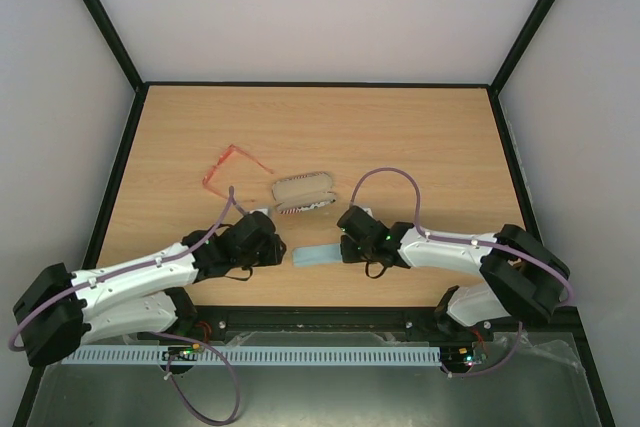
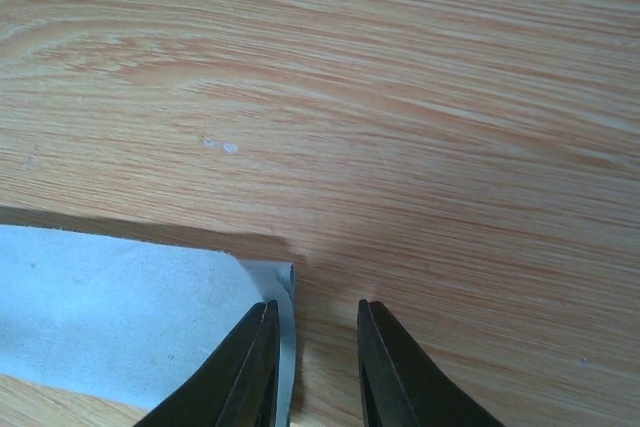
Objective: Organize the sunglasses
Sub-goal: Pick up the glasses cleaning cloth from the center of the board.
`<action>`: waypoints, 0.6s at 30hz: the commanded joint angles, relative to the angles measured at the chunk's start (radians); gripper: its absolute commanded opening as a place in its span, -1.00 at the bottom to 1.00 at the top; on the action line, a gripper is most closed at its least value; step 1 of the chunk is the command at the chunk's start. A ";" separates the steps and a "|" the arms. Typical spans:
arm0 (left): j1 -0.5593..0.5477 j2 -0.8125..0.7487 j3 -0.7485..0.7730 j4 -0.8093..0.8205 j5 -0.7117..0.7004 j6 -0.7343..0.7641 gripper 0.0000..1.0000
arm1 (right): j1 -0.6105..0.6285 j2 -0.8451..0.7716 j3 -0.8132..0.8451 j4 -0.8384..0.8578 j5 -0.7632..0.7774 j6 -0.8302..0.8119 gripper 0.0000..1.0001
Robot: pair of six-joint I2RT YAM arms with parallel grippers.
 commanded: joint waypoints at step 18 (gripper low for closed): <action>0.002 -0.030 -0.017 -0.034 -0.019 0.003 -0.21 | 0.030 0.010 0.067 -0.065 0.065 0.005 -0.67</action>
